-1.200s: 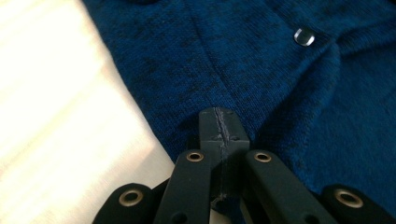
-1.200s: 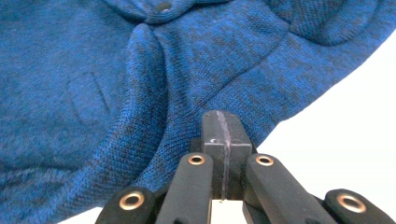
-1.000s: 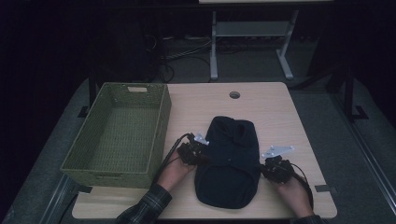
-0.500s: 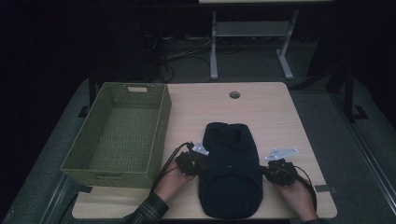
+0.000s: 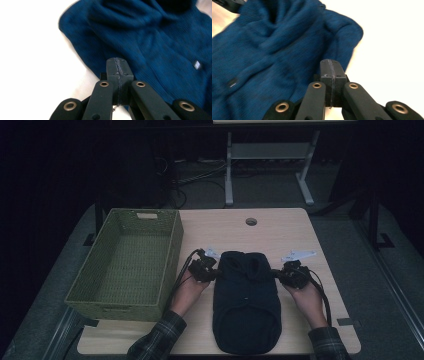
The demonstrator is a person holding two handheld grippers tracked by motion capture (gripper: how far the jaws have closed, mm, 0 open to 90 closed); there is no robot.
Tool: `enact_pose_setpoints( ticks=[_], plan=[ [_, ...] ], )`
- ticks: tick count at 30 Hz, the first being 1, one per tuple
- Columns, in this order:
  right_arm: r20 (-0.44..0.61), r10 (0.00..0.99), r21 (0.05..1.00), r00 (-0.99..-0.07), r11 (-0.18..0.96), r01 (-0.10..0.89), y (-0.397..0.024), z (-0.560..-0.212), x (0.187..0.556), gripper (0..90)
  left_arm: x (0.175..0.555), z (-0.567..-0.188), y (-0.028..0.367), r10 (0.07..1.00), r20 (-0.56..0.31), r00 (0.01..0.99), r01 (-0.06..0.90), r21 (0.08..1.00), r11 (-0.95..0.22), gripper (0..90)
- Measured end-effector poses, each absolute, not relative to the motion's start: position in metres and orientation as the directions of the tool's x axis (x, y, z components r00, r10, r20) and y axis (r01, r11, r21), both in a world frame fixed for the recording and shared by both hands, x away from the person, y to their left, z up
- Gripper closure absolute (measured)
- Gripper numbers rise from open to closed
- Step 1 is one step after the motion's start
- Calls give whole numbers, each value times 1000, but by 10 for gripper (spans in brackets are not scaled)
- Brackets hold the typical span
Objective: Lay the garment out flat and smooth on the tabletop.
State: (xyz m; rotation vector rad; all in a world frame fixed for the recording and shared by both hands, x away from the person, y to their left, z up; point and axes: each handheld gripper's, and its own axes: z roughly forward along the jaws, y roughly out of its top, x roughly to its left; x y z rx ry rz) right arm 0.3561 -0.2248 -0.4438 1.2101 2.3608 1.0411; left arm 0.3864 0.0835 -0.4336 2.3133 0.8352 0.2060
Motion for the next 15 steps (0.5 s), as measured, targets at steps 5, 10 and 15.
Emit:
enact_pose_setpoints(
  ticks=[5,10,15],
  plan=[
    [77,795,721,-602,373,585,-222,-453,371,900,397,-443,78,621,-87,779,528,625,-575,900],
    [55,808,669,-586,406,622,-220,-467,378,900,400,-456,74,620,-77,781,535,595,-600,900],
    [1,815,654,-579,437,617,-219,-466,375,900,396,-455,77,617,-60,785,529,583,-616,900]
  ],
)
